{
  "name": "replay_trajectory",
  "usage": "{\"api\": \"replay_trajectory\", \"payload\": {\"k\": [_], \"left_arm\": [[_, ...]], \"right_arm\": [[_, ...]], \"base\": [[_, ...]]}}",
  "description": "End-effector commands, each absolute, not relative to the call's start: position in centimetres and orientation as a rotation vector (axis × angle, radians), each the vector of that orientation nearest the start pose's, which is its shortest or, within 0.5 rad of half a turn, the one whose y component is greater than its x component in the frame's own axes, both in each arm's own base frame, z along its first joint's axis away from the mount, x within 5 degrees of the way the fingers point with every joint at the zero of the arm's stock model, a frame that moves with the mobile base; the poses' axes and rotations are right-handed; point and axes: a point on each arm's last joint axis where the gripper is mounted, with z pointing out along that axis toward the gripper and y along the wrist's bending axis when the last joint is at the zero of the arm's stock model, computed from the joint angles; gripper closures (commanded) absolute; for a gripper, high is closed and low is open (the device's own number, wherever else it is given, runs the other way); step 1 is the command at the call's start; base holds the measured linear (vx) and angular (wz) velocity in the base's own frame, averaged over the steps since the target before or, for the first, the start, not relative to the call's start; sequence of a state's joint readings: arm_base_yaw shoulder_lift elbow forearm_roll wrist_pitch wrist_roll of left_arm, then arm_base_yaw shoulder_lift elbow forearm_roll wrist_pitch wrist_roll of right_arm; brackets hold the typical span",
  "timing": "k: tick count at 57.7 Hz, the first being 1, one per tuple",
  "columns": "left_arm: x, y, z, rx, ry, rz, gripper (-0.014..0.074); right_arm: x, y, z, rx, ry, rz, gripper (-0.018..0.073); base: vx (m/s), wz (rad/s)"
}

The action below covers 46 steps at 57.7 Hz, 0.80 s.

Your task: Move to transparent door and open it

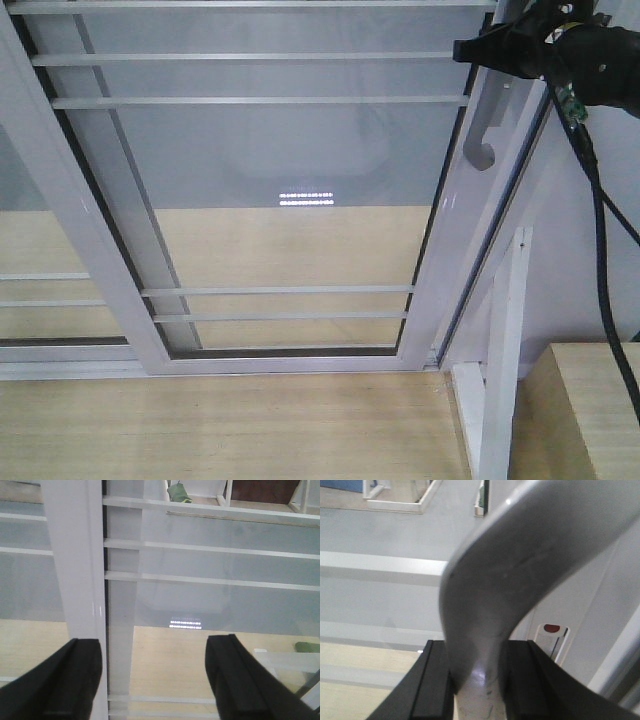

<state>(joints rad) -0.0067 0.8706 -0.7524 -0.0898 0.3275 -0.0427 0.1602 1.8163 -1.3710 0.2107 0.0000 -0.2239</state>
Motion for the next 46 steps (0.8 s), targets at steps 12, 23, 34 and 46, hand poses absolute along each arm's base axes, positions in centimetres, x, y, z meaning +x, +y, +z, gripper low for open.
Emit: {"api": "replay_trajectory", "payload": {"k": [12, 23, 34, 46], "left_arm": [[18.5, -0.4, 36.6, -0.098, 1.806, -0.127, 0.0041], [18.5, -0.4, 36.6, -0.098, 1.806, -0.127, 0.0041], [18.4, -0.4, 36.3, -0.084, 1.836, -0.117, 0.0041], [18.3, -0.6, 35.8, 0.078, 1.893, -0.017, 0.0041]], "right_arm": [[39.9, 13.6, 33.5, -0.275, 1.782, 0.245, 0.0567], [39.1, 15.7, 33.4, -0.336, 1.784, 0.276, 0.0567], [38.4, 16.0, 33.3, -0.372, 1.848, 0.288, 0.0567], [36.2, 15.4, 35.5, -0.446, 1.876, 0.275, 0.0567]], "base": [[0.0, 0.0], [0.0, 0.0], [0.0, 0.0], [0.0, 0.0]]}}
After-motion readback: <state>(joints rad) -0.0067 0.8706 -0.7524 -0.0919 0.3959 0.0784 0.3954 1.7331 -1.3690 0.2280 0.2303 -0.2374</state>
